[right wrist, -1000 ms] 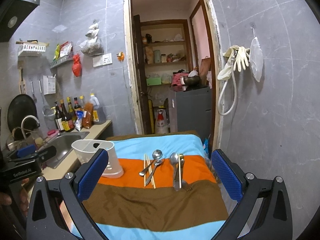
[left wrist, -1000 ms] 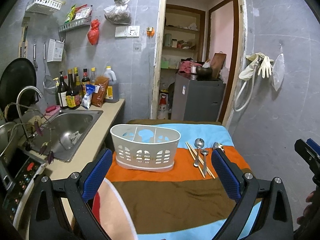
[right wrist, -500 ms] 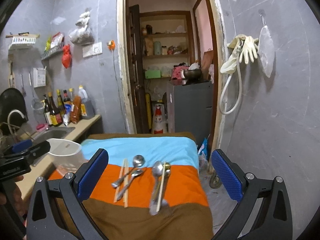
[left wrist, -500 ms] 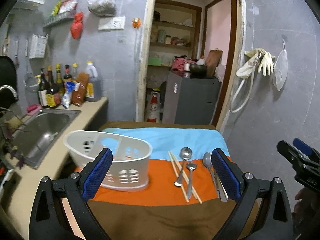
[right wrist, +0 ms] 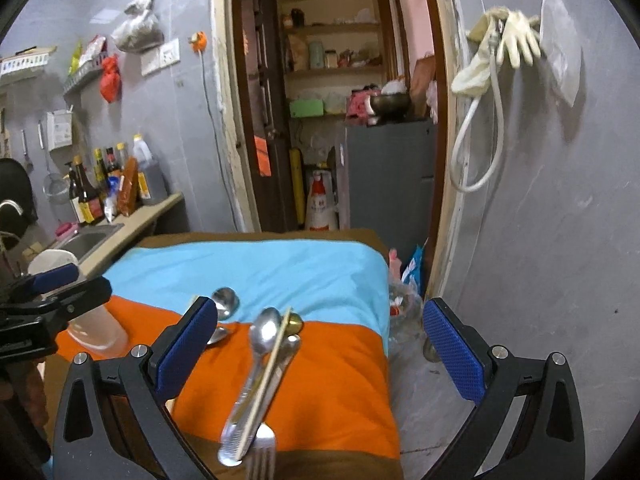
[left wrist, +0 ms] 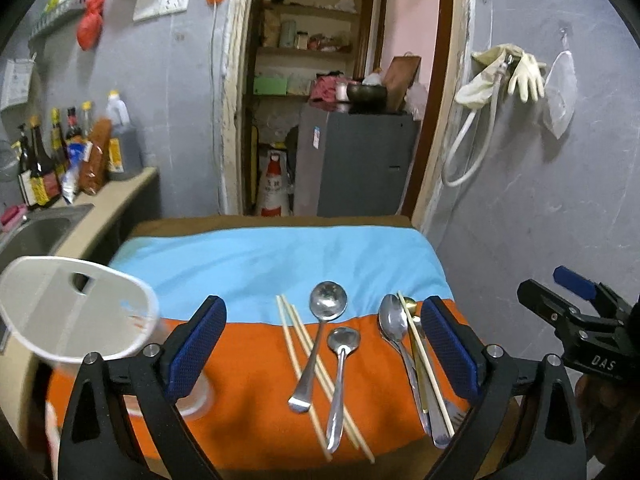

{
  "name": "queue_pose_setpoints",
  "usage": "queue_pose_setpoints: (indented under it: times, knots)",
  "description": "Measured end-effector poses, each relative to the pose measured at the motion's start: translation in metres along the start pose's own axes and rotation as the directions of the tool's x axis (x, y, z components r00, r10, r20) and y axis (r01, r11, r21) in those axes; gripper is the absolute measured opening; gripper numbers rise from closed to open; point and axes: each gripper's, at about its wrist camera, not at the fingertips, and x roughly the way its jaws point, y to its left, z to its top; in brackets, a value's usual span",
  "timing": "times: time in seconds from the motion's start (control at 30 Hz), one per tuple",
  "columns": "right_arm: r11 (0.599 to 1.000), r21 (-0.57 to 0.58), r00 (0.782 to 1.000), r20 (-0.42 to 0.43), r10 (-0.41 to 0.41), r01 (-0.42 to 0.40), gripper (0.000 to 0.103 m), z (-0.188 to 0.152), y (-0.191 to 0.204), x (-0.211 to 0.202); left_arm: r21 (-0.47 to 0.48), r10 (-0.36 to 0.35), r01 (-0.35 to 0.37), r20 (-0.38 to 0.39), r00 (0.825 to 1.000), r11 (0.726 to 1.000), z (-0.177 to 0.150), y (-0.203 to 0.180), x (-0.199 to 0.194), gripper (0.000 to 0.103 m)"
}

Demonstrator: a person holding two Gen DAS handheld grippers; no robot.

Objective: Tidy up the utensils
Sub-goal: 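Move the left tool toward the chopsticks while the right tool approaches the spoons, then close the left tool on one chopstick while the right tool grasps another chopstick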

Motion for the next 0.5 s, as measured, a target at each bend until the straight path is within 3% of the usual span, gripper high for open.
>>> queue_pose_setpoints:
  times: [0.27, 0.5]
  knots:
    - [0.996, 0.016, 0.990, -0.113, 0.087, -0.086, 0.064, -0.012, -0.008, 0.040, -0.064, 0.026, -0.034, -0.124, 0.992, 0.997, -0.008, 0.011, 0.058, 0.046]
    - [0.987, 0.014, 0.967, -0.198, 0.160, -0.161, 0.041, -0.017, -0.001, 0.073, -0.120, 0.083, -0.110, -0.208, 0.975, 0.987, -0.023, 0.030, 0.078, 0.032]
